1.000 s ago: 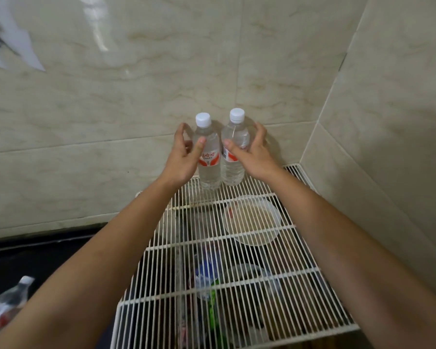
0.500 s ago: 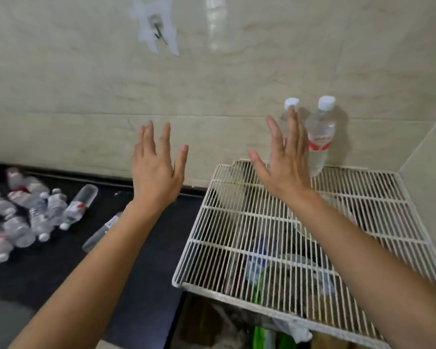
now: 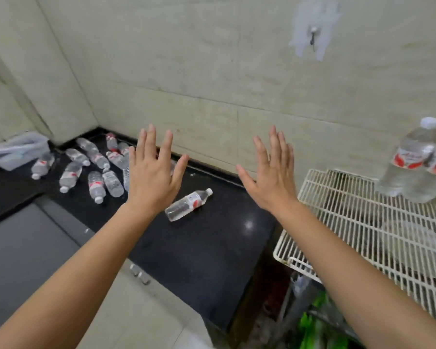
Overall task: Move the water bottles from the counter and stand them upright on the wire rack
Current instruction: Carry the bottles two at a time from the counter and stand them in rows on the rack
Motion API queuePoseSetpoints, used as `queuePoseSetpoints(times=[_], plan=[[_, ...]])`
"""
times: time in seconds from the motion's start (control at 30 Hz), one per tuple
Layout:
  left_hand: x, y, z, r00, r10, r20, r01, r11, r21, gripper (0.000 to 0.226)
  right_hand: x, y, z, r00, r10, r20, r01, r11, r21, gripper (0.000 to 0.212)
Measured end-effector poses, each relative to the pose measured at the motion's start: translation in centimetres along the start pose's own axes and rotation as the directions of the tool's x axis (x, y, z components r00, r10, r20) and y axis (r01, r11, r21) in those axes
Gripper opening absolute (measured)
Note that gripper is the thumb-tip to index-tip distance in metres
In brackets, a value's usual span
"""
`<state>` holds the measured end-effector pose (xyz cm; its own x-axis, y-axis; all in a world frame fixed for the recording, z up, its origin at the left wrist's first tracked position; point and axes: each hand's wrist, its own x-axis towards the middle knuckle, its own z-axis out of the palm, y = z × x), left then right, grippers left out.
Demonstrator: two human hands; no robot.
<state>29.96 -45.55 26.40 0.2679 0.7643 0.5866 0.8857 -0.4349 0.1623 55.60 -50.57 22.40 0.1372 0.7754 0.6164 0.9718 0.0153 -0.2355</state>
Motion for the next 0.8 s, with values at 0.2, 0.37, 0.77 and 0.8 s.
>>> queuePoseSetpoints(times=[0.2, 0.37, 0.77, 0.8], plan=[[-3.3, -17.1, -4.5, 0.999, 0.003, 0.038, -0.008, 0.992, 0.129, 0.070, 3.5, -15.6, 7.3, 1.000, -0.024, 0.003, 0.024, 1.000, 0.009, 0.078], [-4.9, -27.6, -7.2, 0.994, -0.099, 0.036, 0.092, 0.983, 0.161, 0.069, 4.8, -27.1, 13.2, 0.981, -0.145, 0.126, 0.136, 0.988, 0.076, 0.077], [-3.5, -45.7, -3.6, 0.956, -0.258, 0.137, 0.223, 0.948, 0.226, 0.072, 11.8, -40.4, 28.0, 0.947, -0.265, 0.182, 0.237, 0.958, 0.159, 0.075], [-2.5, -47.2, -2.8, 0.954, -0.261, 0.149, 0.222, 0.946, 0.234, 0.073, 12.8, -41.0, 29.6, 0.949, -0.257, 0.184, 0.228, 0.960, 0.163, 0.075]])
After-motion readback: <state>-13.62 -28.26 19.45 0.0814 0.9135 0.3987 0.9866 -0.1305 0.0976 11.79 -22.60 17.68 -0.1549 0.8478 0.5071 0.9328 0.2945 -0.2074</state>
